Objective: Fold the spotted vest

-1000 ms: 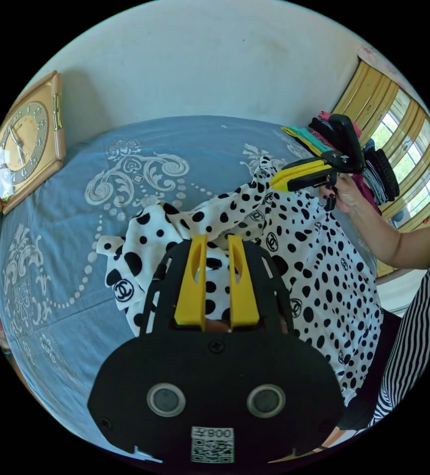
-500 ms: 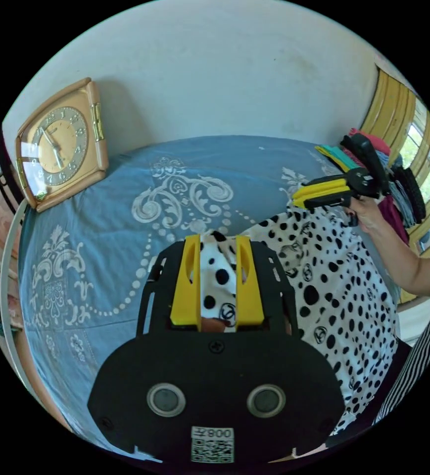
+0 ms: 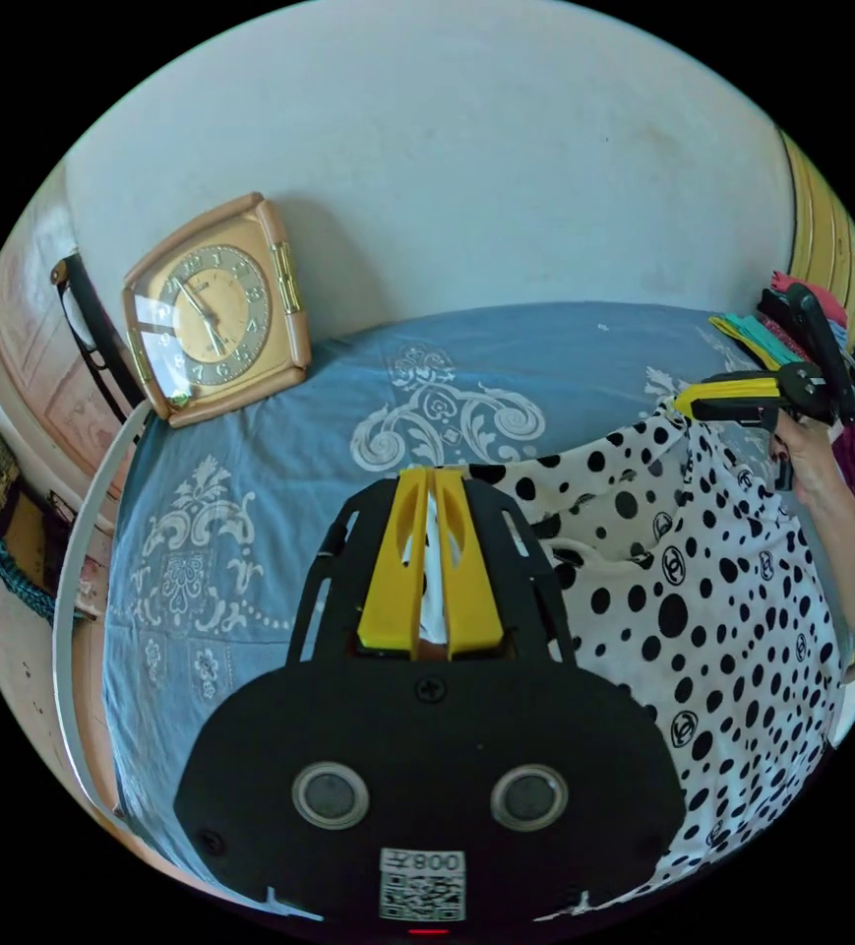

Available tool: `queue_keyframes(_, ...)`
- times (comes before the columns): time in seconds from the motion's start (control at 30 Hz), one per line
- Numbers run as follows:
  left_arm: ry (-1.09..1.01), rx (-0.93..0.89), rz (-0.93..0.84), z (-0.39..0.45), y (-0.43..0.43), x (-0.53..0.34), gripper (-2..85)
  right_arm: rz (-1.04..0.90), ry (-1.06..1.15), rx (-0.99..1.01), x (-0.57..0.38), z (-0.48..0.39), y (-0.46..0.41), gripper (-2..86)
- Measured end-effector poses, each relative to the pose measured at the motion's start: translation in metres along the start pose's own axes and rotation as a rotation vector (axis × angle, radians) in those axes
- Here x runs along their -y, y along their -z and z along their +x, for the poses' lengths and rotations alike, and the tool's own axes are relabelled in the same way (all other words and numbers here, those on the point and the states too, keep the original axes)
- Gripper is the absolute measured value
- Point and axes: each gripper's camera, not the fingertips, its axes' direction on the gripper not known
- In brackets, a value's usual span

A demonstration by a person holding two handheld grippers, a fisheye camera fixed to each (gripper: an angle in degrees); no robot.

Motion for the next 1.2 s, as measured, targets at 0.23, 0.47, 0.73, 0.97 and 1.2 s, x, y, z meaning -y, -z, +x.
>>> queue_keyframes(0.23, 0.026, -0.017, -0.058, 0.002, -0.020, -0.005, 1.6, -0.061, -0.013, 0.021, -0.013, 0.010, -0.023, 2.0)
queue_keyframes(0.47, 0.050, -0.046, -0.064, 0.000, -0.024, -0.010, 3.6, -0.010, -0.071, 0.089, -0.031, 0.029, -0.019, 3.3)
queue_keyframes(0.73, 0.108, -0.095, 0.033, -0.002, -0.008, -0.021, 7.1, 0.120, -0.154, 0.149, -0.055, 0.045, 0.002, 5.1)
queue_keyframes(0.97, 0.094, -0.126, 0.077, 0.015, -0.006, -0.025, 5.3, 0.103, -0.120, 0.166, -0.056, 0.038, 0.002, 1.9)
queue_keyframes(1.2, -0.072, -0.172, -0.008, 0.061, -0.031, -0.011, 1.3, 0.082, 0.023, 0.123, -0.042, 0.003, -0.001, 0.2)
